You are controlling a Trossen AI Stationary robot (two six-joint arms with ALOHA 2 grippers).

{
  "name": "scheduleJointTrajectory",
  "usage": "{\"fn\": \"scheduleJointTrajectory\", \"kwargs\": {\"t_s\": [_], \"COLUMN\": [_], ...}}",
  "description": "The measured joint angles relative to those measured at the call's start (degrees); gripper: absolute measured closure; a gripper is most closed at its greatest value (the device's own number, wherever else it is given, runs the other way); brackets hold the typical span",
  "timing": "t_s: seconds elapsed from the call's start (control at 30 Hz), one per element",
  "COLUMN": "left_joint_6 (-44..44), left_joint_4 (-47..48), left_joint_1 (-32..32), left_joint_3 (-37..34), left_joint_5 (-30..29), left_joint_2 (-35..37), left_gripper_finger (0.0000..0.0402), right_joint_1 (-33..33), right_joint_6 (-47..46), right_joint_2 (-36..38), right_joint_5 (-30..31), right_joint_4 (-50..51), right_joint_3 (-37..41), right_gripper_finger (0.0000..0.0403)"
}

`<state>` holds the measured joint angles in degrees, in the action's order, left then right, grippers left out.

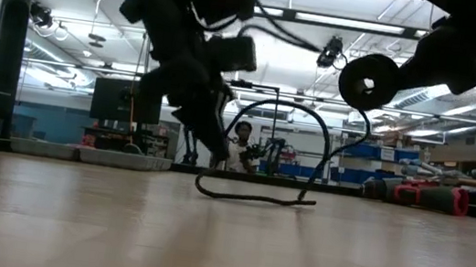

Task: Coil cords
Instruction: Uncoil the black wire on the spool

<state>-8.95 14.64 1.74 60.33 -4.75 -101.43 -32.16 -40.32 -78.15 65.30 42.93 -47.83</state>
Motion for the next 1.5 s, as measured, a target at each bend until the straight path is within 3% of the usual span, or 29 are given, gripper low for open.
{"fn": "scheduleJointTrajectory", "kwargs": {"t_s": [0.43,0.73,0.87,1.5], "left_joint_6": [-3.3,-5.7,-5.8,0.1], "left_joint_4": [3.2,4.8,5.2,-3.2], "left_joint_1": [-8.6,-11.5,-12.3,-12.3], "left_joint_3": [-0.6,-0.6,-0.6,-0.5], "left_joint_5": [3.4,3.1,4.0,9.7], "left_joint_2": [1.7,5.5,6.3,6.7], "left_gripper_finger": [0.0385,0.0262,0.0232,0.0234], "right_joint_1": [5.4,12.3,13.8,14.3], "right_joint_6": [14.0,24.6,25.9,27.1], "right_joint_2": [0.6,0.6,0.6,0.6], "right_joint_5": [-4.5,-10.0,-11.2,-11.4], "right_joint_4": [-9.3,-16.7,-17.3,-18.4], "right_joint_3": [0.0,0.0,0.0,0.0], "right_gripper_finger": [0.039,0.039,0.039,0.039]}}
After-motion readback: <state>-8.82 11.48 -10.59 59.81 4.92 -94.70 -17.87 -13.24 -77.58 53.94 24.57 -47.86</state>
